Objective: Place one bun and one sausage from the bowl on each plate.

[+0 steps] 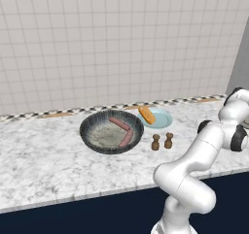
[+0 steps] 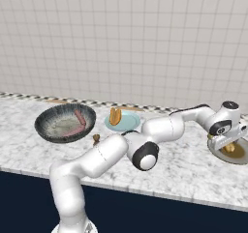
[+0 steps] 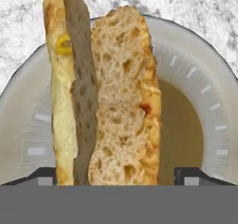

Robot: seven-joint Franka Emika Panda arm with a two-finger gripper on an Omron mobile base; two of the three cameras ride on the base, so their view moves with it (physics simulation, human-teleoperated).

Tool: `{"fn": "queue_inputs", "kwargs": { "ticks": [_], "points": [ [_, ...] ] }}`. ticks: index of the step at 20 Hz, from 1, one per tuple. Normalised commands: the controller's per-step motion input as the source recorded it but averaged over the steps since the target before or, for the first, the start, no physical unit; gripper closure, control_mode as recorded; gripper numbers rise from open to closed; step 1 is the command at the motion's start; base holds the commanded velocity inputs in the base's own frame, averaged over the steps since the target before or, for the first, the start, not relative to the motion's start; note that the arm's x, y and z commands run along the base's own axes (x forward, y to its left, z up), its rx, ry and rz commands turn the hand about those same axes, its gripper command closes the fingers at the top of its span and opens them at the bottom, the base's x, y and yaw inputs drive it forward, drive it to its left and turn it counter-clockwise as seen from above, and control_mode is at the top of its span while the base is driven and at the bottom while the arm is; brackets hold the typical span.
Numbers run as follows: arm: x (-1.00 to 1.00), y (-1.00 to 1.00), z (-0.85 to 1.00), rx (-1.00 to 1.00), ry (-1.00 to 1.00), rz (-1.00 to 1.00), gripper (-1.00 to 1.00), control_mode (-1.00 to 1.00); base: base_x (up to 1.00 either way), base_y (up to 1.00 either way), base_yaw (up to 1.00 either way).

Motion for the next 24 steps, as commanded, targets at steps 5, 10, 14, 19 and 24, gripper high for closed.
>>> {"fn": "queue_inputs", "kwargs": {
  "ticks": [5,10,14,19,24],
  "points": [
    [-0.15,0.0,0.3,-0.03,-0.01,0.0,-1.0,-1.0,0.0,0.0,0.0],
    [-0.61,0.51,0.9,-0.05,-0.2,-0.05,-1.0,-1.0,0.0,0.0,0.0],
    [-0.71,1.0,0.93,-0.13,-0.21,-0.08,-1.0,-1.0,0.0,0.0,0.0],
    [-0.34,1.0,0.27,-0.01,-0.17,-0.21,-1.0,-1.0,0.0,0.0,0.0],
    [-0.19,1.0,0.0,0.0,-0.12,-0.21,-1.0,-1.0,0.0,0.0,0.0]
  ]
}}
